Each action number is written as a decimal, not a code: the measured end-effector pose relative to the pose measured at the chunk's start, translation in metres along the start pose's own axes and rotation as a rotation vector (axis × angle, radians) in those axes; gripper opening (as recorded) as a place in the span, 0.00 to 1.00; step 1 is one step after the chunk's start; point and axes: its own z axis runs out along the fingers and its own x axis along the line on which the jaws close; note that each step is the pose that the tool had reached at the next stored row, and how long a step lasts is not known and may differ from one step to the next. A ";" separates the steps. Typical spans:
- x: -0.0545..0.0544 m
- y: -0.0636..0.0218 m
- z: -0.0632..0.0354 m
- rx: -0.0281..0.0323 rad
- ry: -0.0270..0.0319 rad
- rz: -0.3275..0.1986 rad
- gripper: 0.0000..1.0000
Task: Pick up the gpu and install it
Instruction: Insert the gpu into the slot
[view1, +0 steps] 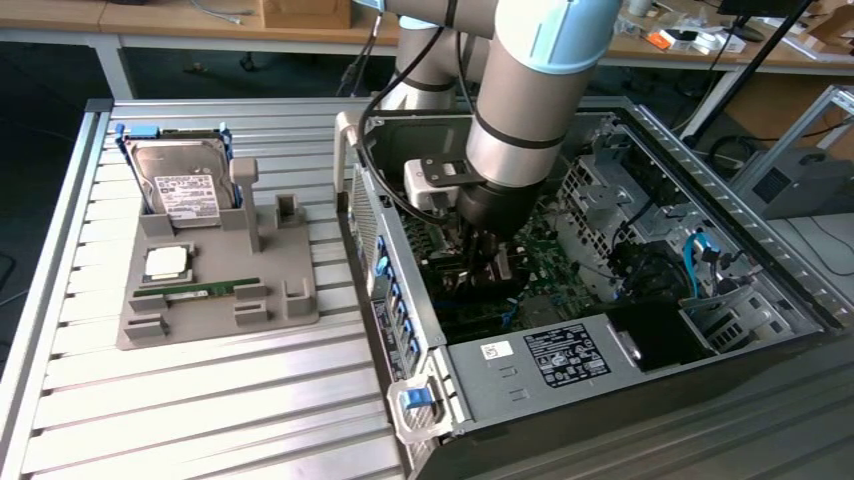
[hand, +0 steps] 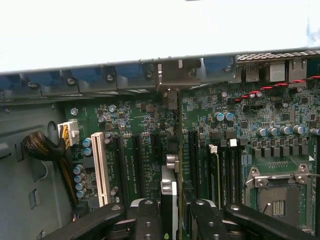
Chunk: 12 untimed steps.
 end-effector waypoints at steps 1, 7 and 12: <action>0.000 0.0000 0.0000 0.0001 0.0000 0.000 0.27; 0.000 0.0013 -0.0004 0.0055 -0.0008 0.000 0.27; 0.000 0.0032 -0.0018 0.0116 -0.0010 0.000 0.27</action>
